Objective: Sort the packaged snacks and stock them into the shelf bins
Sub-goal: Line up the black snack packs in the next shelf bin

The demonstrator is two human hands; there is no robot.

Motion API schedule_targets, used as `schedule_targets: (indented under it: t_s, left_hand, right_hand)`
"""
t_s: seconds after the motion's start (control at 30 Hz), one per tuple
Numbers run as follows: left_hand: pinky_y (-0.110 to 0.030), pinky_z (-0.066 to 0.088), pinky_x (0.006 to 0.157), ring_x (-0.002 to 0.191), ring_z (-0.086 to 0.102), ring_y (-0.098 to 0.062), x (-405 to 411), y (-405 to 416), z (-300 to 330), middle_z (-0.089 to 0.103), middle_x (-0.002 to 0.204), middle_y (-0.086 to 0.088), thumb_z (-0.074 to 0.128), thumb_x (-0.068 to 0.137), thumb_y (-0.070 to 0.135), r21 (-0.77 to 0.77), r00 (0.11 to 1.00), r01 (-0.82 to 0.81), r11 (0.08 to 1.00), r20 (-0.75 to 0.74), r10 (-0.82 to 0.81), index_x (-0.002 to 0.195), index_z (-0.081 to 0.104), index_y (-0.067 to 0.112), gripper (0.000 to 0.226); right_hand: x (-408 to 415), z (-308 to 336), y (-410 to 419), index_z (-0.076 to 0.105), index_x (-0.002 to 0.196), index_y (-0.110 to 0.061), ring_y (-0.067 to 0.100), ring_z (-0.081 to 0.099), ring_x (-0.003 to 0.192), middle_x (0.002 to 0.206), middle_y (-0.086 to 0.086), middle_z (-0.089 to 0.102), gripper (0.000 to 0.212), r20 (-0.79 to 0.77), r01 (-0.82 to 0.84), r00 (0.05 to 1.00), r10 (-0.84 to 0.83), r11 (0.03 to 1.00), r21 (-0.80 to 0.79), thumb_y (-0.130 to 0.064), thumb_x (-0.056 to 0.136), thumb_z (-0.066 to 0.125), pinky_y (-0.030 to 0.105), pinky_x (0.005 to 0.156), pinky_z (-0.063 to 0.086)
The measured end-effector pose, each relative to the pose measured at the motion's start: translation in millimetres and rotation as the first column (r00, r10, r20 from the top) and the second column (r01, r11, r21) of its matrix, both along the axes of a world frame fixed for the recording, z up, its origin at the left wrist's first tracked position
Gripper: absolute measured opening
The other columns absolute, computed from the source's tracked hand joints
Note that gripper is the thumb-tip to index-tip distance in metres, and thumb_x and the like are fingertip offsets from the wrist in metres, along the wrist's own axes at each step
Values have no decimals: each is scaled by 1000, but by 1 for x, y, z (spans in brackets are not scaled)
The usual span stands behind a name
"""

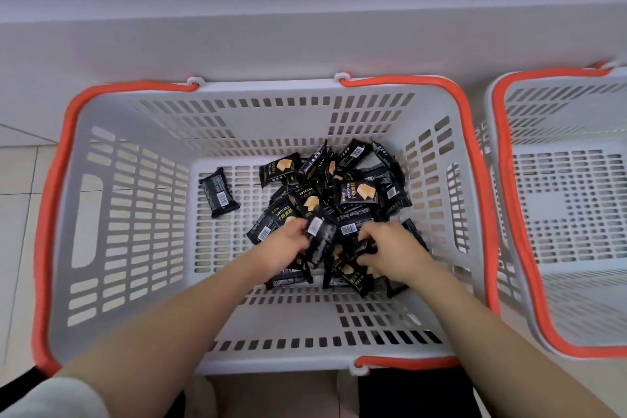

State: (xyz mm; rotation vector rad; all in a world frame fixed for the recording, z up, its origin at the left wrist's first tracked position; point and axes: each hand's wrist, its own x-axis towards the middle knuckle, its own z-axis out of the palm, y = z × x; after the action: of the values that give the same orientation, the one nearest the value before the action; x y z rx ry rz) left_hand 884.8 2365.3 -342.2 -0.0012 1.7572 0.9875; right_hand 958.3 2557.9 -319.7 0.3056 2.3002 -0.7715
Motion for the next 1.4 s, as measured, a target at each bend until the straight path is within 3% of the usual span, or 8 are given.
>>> schedule_targets:
  t_s: [0.1,0.23,0.47,0.53,0.73,1.03,1.17,1.4]
  left_hand:
    - [-23,47,54,62,48,-13,-5,7,8,52,73,-1,33,98,27,127,783,-538,833,440,439,109,53,7,30]
    - [-21,28,44,46,34,-11,-10,3,12,41,61,2,46,77,64,144,454,-769,623,809,374,91,55,14,52]
    - [-32,46,80,79,62,-17,-11,7,11,67,88,-4,35,94,50,137,548,-753,644,673,497,107,63,16,46]
    - [-36,46,88,94,63,-19,-11,7,11,70,98,-4,39,95,48,126,602,-709,694,620,503,109,63,19,41]
    - [-37,53,81,94,67,-23,-18,7,13,71,105,-8,53,91,41,3,767,-462,887,504,398,106,66,18,31]
    - [-34,53,89,104,64,-23,-7,1,8,65,117,-9,52,92,41,53,847,-86,995,530,45,121,56,11,42]
    - [-13,50,57,75,57,1,5,1,2,57,88,12,57,91,36,-68,960,95,993,270,-73,109,52,15,29]
    - [-9,33,62,75,46,5,6,-20,-14,48,89,21,59,88,39,-207,997,47,977,-56,-60,128,48,18,47]
  right_hand:
    - [-6,13,-2,51,89,-23,13,64,82,92,-4,65,18,-134,359,915,-380,920,-155,-20,82,69,28,70,52]
    - [-13,26,-4,62,92,-26,8,64,83,90,-10,68,11,-45,659,658,-752,603,-450,-18,86,64,22,71,49]
    - [-11,26,-16,61,106,-9,22,65,85,100,13,68,24,666,817,194,-720,-258,-516,1,84,60,23,59,55]
    - [-8,23,-24,59,110,-9,23,65,87,104,13,67,28,680,847,276,-679,-163,-506,2,83,60,26,62,56]
    - [-8,20,-35,57,96,-24,27,63,83,101,7,62,25,224,611,785,-577,660,-437,-3,84,64,46,74,55]
    - [-8,2,-30,50,118,-18,15,56,103,107,-5,56,39,-79,263,954,-288,936,-235,-19,83,67,20,80,45]
    - [-3,-8,-26,44,130,-13,22,53,115,129,7,50,49,36,26,999,-28,998,52,-29,87,63,35,90,48]
    - [-2,-13,-21,53,116,-11,26,57,103,117,7,54,25,-92,-43,993,72,960,276,-9,92,50,36,73,48]
